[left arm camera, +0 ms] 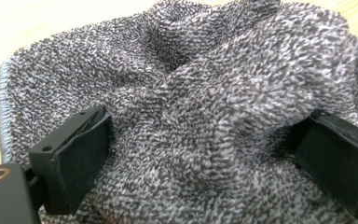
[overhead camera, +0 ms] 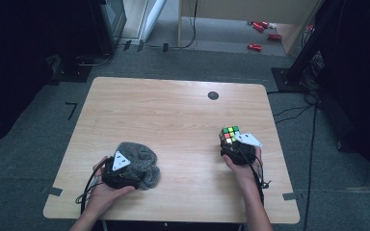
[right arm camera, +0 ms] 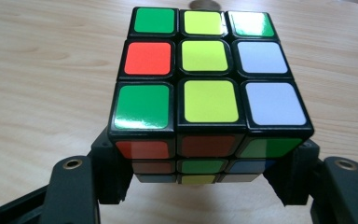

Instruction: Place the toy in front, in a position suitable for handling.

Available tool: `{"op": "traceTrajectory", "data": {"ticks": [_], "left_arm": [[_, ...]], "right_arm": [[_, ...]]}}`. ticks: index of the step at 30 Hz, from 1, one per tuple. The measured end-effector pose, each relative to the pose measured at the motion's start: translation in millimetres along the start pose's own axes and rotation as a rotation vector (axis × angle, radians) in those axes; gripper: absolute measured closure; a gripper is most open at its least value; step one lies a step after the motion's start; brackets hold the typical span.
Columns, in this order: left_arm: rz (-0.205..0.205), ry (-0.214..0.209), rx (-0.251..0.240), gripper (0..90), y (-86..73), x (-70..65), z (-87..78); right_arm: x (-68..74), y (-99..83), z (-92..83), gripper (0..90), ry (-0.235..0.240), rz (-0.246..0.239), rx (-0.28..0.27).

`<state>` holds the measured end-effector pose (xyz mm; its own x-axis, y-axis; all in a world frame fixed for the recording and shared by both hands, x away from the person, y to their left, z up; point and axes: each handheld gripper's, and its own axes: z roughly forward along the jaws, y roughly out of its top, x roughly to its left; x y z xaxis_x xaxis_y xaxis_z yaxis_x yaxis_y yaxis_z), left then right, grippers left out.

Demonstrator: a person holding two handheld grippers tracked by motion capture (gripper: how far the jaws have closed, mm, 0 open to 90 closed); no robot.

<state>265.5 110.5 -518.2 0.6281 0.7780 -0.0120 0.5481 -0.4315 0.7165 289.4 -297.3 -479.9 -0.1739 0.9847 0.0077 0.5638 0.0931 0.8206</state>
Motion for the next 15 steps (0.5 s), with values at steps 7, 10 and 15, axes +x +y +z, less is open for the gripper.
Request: {"op": "traceTrajectory", "data": {"ticks": [7, 10, 15], "left_arm": [[0.001, 0.005, -0.001, 5.5, -0.1, -0.7, -0.1], [0.002, 0.007, 0.0, 5.7, -0.1, -0.9, 0.0], [0.004, 0.018, 0.002, 6.3, 0.1, -1.9, 0.2]], "right_arm": [[12.0, 0.3, -17.5, 34.5, 0.082, -0.068, -0.014], [18.4, 1.7, -22.8, 34.5, 0.13, -0.113, -0.008], [31.4, -1.1, -27.5, 34.5, 0.209, -0.173, -0.011]]}}
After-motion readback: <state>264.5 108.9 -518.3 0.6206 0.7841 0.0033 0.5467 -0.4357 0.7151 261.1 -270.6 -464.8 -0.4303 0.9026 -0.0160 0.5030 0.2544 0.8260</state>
